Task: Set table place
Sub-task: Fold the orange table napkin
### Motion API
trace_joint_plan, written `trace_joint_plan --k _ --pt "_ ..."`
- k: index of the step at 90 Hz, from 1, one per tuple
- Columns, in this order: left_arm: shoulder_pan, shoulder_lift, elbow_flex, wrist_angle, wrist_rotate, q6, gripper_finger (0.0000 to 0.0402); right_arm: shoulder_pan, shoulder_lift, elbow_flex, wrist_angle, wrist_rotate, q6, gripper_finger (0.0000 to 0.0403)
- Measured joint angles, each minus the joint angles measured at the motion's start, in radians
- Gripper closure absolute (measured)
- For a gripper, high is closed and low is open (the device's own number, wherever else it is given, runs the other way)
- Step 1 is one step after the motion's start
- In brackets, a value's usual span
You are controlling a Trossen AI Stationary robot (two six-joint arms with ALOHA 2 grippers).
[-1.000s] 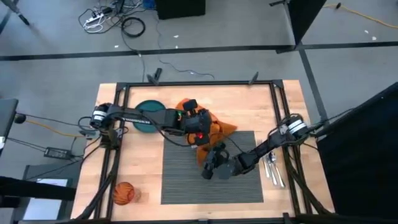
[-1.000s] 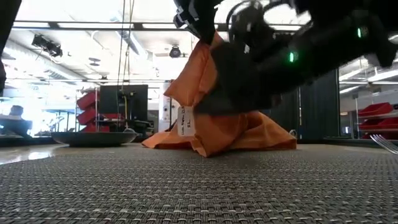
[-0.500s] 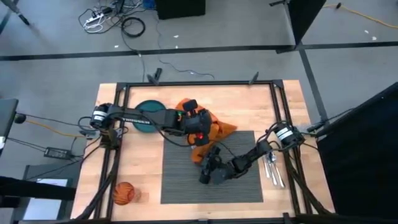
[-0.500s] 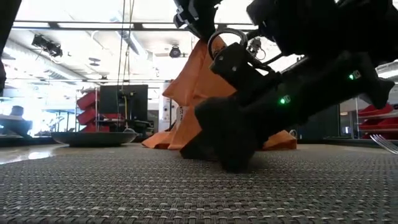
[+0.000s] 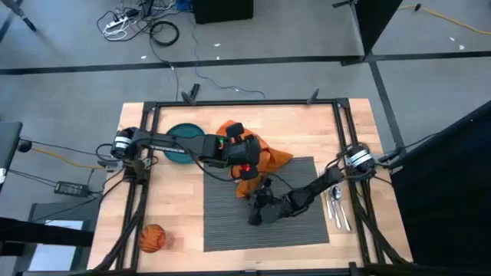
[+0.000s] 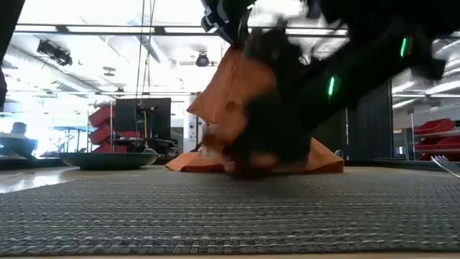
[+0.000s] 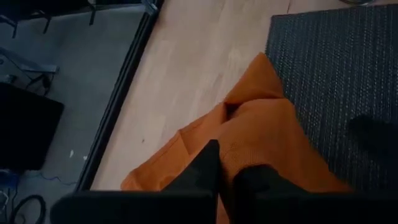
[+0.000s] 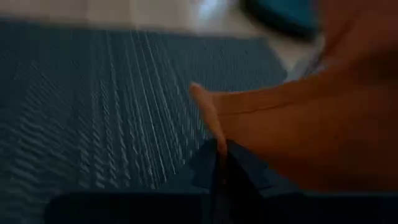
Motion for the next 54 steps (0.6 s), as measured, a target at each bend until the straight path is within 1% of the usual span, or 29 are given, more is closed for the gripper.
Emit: trace_joint_plan --k 15,23,32,36,44,54 --pt "0.000 0.000 0.000 -0.006 -0.002 0.022 0.0402 0.024 -0.222 -0.002 -0.280 -0.014 0.010 0.0403" --pt "0.000 -0.006 0.000 -0.009 -0.019 0.034 0.0402 0.032 -0.356 0.000 -0.428 -0.019 0.023 0.0403" --pt "-0.001 -0.031 0.009 -0.029 -0.029 0.051 0.0402 0.037 -0.496 -0.001 -0.612 -0.029 0.049 0.0403" --pt "-0.001 -0.045 0.019 -0.042 -0.031 0.053 0.0402 0.036 -0.559 -0.001 -0.664 -0.028 0.052 0.0403" --pt "-0.006 -0.064 0.040 -0.118 -0.032 0.045 0.0402 0.035 -0.675 0.000 -0.761 -0.033 0.053 0.0403" --pt "-0.022 -0.079 0.059 -0.244 -0.020 -0.001 0.0402 0.040 -0.801 0.000 -0.883 -0.120 0.053 0.0403"
